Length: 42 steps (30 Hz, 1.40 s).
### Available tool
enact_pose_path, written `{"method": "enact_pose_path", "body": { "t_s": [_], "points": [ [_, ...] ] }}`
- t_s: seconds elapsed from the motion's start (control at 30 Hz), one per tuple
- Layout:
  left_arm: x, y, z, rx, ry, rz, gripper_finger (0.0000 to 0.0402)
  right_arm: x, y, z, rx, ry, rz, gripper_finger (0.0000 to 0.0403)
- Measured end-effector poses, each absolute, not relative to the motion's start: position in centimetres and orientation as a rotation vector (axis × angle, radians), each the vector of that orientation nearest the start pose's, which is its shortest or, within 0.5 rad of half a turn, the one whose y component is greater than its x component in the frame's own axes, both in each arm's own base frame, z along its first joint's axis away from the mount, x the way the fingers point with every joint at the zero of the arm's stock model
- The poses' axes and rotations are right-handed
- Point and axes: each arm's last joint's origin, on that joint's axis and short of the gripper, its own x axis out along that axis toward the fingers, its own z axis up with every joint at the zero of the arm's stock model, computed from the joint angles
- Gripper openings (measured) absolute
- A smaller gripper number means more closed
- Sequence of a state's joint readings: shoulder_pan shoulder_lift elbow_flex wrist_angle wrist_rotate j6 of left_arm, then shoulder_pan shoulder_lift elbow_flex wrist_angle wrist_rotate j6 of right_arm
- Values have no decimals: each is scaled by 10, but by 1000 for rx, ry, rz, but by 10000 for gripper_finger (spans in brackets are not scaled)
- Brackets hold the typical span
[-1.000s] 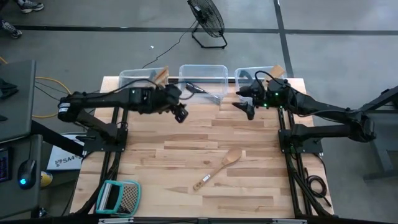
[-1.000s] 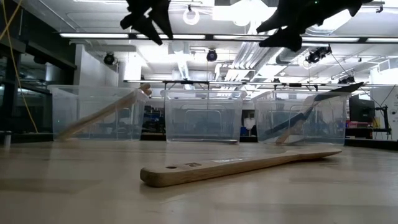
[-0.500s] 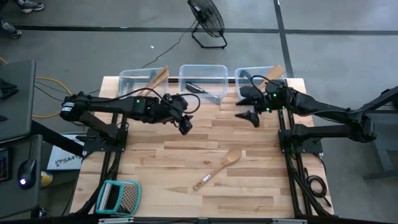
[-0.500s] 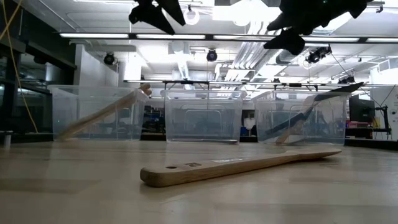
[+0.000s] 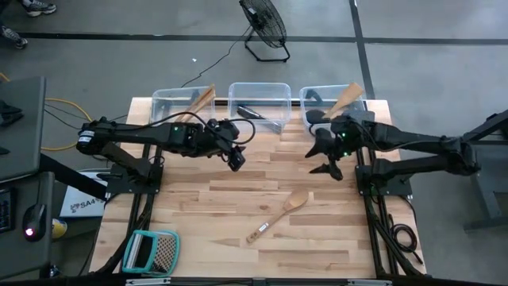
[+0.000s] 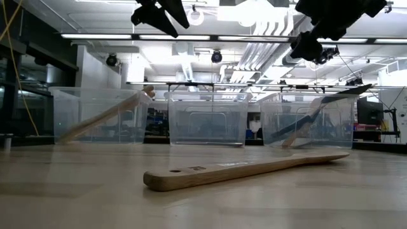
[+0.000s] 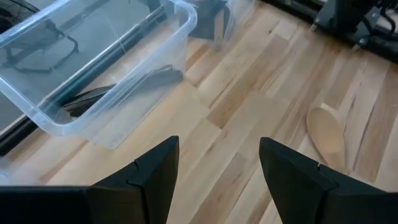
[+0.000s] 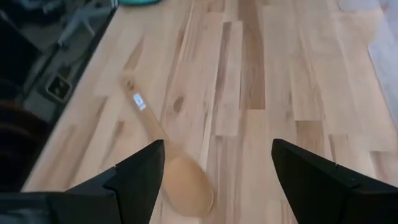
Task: Pick & Place Kitchen Items
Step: Put the brown wooden spoon into the left transparent bin
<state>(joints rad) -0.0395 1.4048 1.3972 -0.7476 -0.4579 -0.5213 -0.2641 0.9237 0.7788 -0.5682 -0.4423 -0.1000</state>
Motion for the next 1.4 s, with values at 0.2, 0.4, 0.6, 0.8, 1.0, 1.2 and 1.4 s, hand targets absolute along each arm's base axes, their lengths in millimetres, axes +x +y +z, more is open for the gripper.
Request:
{"method": "enact_pose_path", "body": {
  "t_s": [0.2, 0.4, 0.6, 0.8, 1.0, 1.2, 1.4],
  "points": [
    [282, 0, 352, -329, 713, 578, 218, 196, -11, 270, 30, 692, 211, 287],
    [267, -7, 351, -348, 809, 559, 218, 222, 22, 256, 45, 715, 224, 287],
    [255, -26, 353, -267, 820, 572, 218, 240, 52, 231, 78, 819, 281, 287],
    [248, -43, 353, -224, 833, 558, 218, 265, 74, 227, -28, 891, 314, 287],
    [244, -55, 352, -197, 847, 514, 218, 297, 86, 223, -165, 1019, 325, 287],
    [243, -61, 352, -211, 842, 503, 218, 322, 92, 208, -236, 1147, 361, 287],
    [243, -63, 352, -228, 840, 495, 218, 335, 98, 186, -270, 1217, 397, 287]
  ]
}}
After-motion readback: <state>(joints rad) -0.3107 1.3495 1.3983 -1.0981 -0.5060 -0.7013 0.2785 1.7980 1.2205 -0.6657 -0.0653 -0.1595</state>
